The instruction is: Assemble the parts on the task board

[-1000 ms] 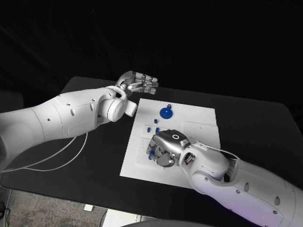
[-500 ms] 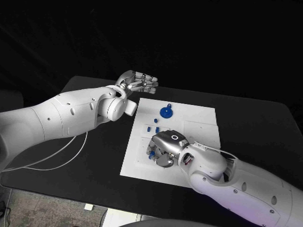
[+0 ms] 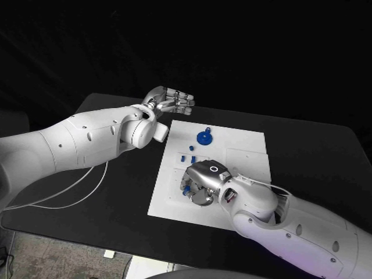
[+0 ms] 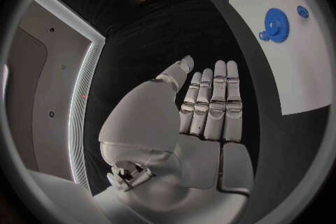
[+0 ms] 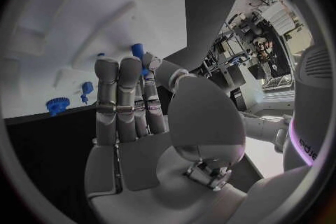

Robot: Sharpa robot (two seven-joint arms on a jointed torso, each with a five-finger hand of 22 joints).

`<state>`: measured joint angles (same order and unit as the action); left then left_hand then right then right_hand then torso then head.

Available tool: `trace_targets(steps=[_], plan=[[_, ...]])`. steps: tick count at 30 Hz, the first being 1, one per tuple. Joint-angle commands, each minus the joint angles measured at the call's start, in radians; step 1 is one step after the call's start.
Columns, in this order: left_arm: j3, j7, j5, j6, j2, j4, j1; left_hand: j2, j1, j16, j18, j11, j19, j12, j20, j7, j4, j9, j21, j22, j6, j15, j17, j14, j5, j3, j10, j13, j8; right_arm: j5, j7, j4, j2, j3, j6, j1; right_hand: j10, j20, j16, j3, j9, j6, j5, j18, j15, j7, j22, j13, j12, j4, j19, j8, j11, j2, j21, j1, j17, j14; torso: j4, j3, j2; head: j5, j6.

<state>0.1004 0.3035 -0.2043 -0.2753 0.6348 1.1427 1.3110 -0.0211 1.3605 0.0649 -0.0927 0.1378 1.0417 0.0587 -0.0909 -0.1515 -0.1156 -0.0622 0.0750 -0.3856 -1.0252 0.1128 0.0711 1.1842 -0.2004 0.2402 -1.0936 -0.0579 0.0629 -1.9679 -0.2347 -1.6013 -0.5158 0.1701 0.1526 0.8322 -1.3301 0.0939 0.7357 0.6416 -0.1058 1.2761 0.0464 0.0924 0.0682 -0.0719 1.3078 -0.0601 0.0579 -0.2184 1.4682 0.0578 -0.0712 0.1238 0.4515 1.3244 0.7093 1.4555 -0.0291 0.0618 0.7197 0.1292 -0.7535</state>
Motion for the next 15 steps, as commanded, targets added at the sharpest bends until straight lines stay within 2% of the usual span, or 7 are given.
trace_targets(steps=[1, 8, 9, 10, 11, 13, 15], plan=[[-0.001, 0.004, 0.005, 0.014, -0.002, 0.0, 0.0, 0.012, 0.001, -0.004, 0.01, 0.001, 0.0, 0.001, 0.0, 0.0, -0.003, -0.001, 0.0, -0.001, 0.006, -0.001, -0.001, -0.008, 0.004, -0.002, 0.008, 0.0, 0.002, -0.021, -0.011, 0.009, 0.002, -0.008, -0.045, -0.006, -0.069, 0.006, -0.004, 0.003, 0.0, 0.005, 0.002, 0.012, 0.007, -0.001, 0.047, -0.008, 0.004, -0.002, 0.039, 0.007, 0.057, -0.009, 0.0, -0.004, 0.001, 0.001, -0.0008, 0.0001, 0.0, 0.0, 0.0], [-0.001, 0.003, 0.004, 0.014, -0.003, 0.004, 0.0, 0.012, 0.001, -0.004, 0.01, 0.001, 0.0, 0.001, 0.0, 0.0, -0.003, -0.001, 0.0, -0.001, 0.006, -0.001, -0.001, -0.008, 0.004, -0.002, 0.008, 0.0, 0.002, -0.006, 0.006, 0.012, 0.01, -0.016, -0.044, -0.006, -0.055, 0.003, -0.005, 0.005, 0.003, -0.007, 0.007, 0.011, 0.005, -0.005, 0.045, -0.007, 0.003, 0.001, 0.037, 0.005, 0.054, -0.001, -0.007, -0.021, -0.001, 0.001, 0.0003, 0.0008, 0.0, -0.001, 0.0], [-0.001, 0.003, 0.004, 0.014, -0.003, 0.005, 0.0, 0.012, 0.001, -0.004, 0.01, 0.001, 0.0, 0.001, 0.0, 0.0, -0.003, -0.001, 0.0, -0.001, 0.006, -0.001, -0.001, -0.008, 0.004, -0.002, 0.008, 0.0, 0.002, 0.001, 0.011, 0.013, 0.01, -0.017, -0.047, -0.006, -0.048, 0.001, -0.004, -0.008, 0.005, -0.013, 0.052, 0.01, 0.004, -0.007, 0.045, -0.008, 0.005, 0.007, 0.037, 0.007, 0.052, 0.01, -0.009, -0.04, -0.001, 0.0, 0.0005, 0.0012, 0.0, -0.001, 0.0], [-0.001, 0.003, 0.004, 0.014, -0.003, 0.006, 0.0, 0.012, 0.001, -0.004, 0.01, 0.001, 0.0, 0.001, 0.0, 0.0, -0.003, -0.001, 0.0, -0.001, 0.006, -0.001, -0.001, -0.008, 0.004, -0.002, 0.008, 0.0, 0.002, 0.008, 0.015, 0.014, 0.011, -0.019, -0.05, -0.006, -0.04, 0.0, -0.002, -0.049, 0.008, -0.019, 0.162, 0.009, 0.004, -0.007, 0.043, -0.007, 0.006, 0.018, 0.037, 0.009, 0.052, 0.023, -0.012, -0.069, -0.001, 0.0, 0.0008, 0.0014, 0.0, -0.001, 0.0], [-0.001, 0.002, 0.004, 0.014, -0.003, 0.007, 0.0, 0.012, 0.001, -0.004, 0.01, 0.001, 0.0, 0.001, 0.0, 0.0, -0.003, -0.001, 0.0, -0.001, 0.006, -0.001, -0.001, -0.008, 0.004, -0.002, 0.008, 0.0, 0.002, 0.014, 0.019, 0.014, 0.011, -0.02, -0.051, -0.006, -0.025, -0.001, -0.001, -0.076, 0.012, -0.031, 0.201, 0.009, 0.001, -0.009, 0.04, -0.005, 0.003, 0.022, 0.038, 0.005, 0.051, 0.022, -0.017, -0.076, -0.001, 0.0, 0.0008, 0.0016, 0.0, -0.001, 0.0], [-0.001, 0.002, 0.004, 0.016, -0.004, 0.008, 0.0, 0.012, 0.001, -0.004, 0.01, 0.001, 0.0, 0.001, 0.0, 0.0, -0.003, -0.001, 0.0, -0.001, 0.006, -0.001, -0.001, -0.008, 0.004, -0.002, 0.008, 0.0, 0.002, 0.027, 0.027, 0.016, 0.011, -0.023, -0.052, -0.006, 0.021, -0.006, 0.002, -0.096, 0.027, -0.076, 0.234, 0.01, -0.008, -0.02, 0.038, -0.002, 0.002, 0.027, 0.039, 0.004, 0.035, 0.025, -0.021, -0.09, -0.002, 0.0, 0.0003, 0.002, 0.0, 0.001, -0.001], [-0.001, 0.002, 0.004, 0.018, -0.005, 0.008, 0.0, 0.013, 0.0, -0.004, 0.01, 0.001, -0.002, 0.001, -0.001, 0.0, -0.001, -0.001, -0.001, -0.006, 0.007, 0.0, -0.001, -0.009, 0.004, -0.003, 0.009, 0.0, 0.002, 0.044, 0.034, 0.019, 0.01, -0.024, -0.048, -0.006, 0.038, -0.012, 0.004, -0.111, 0.039, -0.11, 0.243, 0.016, -0.013, -0.028, 0.034, -0.002, 0.001, 0.031, 0.039, 0.003, 0.028, 0.029, -0.031, -0.101, -0.003, -0.002, 0.0001, 0.001, 0.0, 0.002, -0.002]])
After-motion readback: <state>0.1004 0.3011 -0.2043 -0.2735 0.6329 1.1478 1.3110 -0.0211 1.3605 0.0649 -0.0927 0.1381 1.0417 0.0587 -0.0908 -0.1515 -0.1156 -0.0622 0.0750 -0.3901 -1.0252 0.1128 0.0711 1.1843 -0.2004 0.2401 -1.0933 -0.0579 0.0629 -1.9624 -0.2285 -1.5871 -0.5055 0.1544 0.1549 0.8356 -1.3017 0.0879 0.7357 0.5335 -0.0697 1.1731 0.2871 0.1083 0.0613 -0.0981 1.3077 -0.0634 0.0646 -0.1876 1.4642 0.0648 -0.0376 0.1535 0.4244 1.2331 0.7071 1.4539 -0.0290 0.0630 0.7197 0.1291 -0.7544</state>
